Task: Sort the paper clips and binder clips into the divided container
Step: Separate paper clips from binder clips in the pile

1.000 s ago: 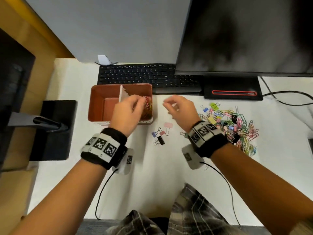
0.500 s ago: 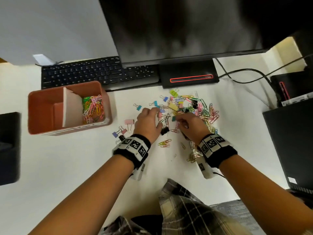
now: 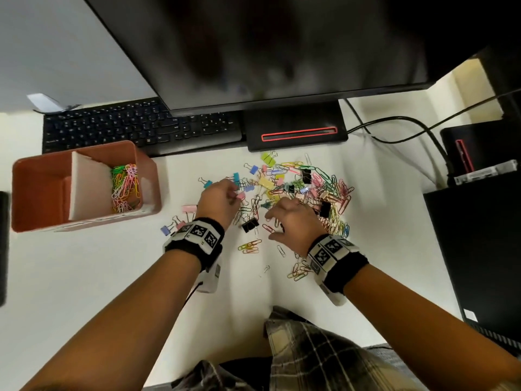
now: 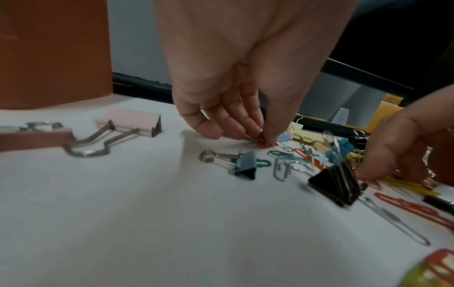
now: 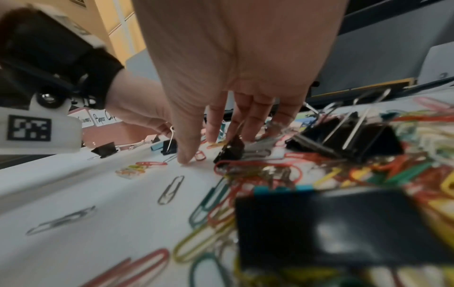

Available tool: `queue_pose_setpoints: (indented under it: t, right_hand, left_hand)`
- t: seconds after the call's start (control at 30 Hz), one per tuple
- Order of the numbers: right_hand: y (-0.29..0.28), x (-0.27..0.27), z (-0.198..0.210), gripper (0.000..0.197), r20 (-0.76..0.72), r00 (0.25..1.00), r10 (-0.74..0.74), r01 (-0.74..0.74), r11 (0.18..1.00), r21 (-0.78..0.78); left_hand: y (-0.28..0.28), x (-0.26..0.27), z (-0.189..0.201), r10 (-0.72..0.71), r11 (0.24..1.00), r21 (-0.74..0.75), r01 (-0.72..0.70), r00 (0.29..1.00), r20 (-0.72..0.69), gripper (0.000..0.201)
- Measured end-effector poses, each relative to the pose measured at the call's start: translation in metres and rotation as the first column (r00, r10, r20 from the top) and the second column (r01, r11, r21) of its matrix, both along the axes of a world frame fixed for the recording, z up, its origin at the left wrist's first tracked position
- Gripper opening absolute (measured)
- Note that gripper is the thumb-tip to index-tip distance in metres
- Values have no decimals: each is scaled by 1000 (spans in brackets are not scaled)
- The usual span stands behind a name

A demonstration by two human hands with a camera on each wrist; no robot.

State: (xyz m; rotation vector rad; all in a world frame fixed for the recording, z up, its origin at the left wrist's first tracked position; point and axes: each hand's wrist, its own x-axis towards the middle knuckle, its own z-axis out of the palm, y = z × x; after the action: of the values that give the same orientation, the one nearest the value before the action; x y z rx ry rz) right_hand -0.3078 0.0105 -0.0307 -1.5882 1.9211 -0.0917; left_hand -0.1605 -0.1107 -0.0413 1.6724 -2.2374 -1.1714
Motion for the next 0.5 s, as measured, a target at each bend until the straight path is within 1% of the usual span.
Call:
queue_pose_setpoints:
  t: [0.07,0.13,0.27,0.3,0.33,0.43,0.5]
  right_hand:
    - [-3,1,-2,31,28,999,-20,20,1000,-8]
    - [-5,0,-3,20,68,997,-20,21,1000,-14]
    - [-7,-2,-4,15,124,992,-4,7,1000,-21]
    - [-7,-3,-5,14,135,991,-4,8,999,-31]
    - [-7,-4,-7,13,147,989,-6,11,999,-39]
    - [-7,-6,-10,12,176,984,-11,20,999,-50]
    - [-9,-6,-6,13,175,985,-6,14,999,-47]
  left_hand:
    - [1,6,3,50,999,12,-49,998,-50,18]
    - [1,13,8,96,995,-23,-97,994,-59,17]
    - [2,25,14,182,976,-109,-186,982,-47,23]
    - [5,25,15,171,977,-122,-175,984,-43,24]
    - [8,25,17,133,981,-138,-136,991,-29,24]
    - [20,19,14,-68,987,-140,77,995,68,23]
    - [21,12,11,-127,983,-121,140,986,113,29]
